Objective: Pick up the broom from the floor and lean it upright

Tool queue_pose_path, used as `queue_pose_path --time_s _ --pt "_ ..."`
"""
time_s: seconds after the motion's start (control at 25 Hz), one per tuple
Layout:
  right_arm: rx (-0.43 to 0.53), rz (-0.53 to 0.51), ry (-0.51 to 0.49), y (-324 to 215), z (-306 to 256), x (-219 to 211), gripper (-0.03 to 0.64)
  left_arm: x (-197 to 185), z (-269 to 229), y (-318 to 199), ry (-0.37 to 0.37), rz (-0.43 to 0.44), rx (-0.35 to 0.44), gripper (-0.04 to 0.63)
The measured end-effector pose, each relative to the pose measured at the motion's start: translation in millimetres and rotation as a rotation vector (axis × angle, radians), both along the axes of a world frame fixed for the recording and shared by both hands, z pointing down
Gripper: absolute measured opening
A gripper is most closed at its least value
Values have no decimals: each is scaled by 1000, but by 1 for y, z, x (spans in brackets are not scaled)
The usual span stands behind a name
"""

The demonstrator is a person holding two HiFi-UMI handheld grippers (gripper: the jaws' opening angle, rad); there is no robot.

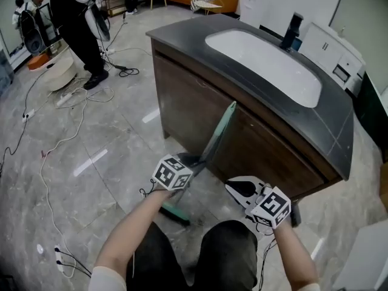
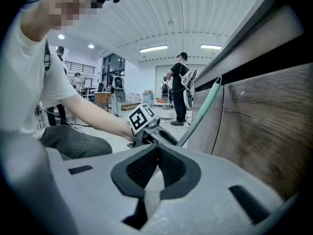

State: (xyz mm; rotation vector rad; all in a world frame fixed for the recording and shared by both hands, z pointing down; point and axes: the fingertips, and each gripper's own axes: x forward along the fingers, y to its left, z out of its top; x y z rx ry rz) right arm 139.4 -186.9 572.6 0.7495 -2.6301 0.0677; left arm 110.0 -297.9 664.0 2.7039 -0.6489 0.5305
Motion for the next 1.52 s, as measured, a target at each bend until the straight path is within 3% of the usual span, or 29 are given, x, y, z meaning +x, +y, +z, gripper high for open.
queue_pose_path --time_s 0.16,0.48,0.8,1.12,1.28,1.52 --pt "6 4 11 6 -3 3 0 8 1 -8 -21 -8 -11 74" --pt "-1 24 23 10 3 24 0 13 8 -17 -43 -53 57 77" --pt "2 8 28 14 0 17 0 2 2 -11 -50 -80 92 135" --pt "12 -28 48 12 -5 -12 0 -29 -30 7 -42 -53 157 135" --pt "28 -58 106 8 -5 -29 0 -47 -46 17 -17 -44 184 134" --pt "23 -85 105 0 3 -42 0 -78 -37 42 -17 -13 219 124"
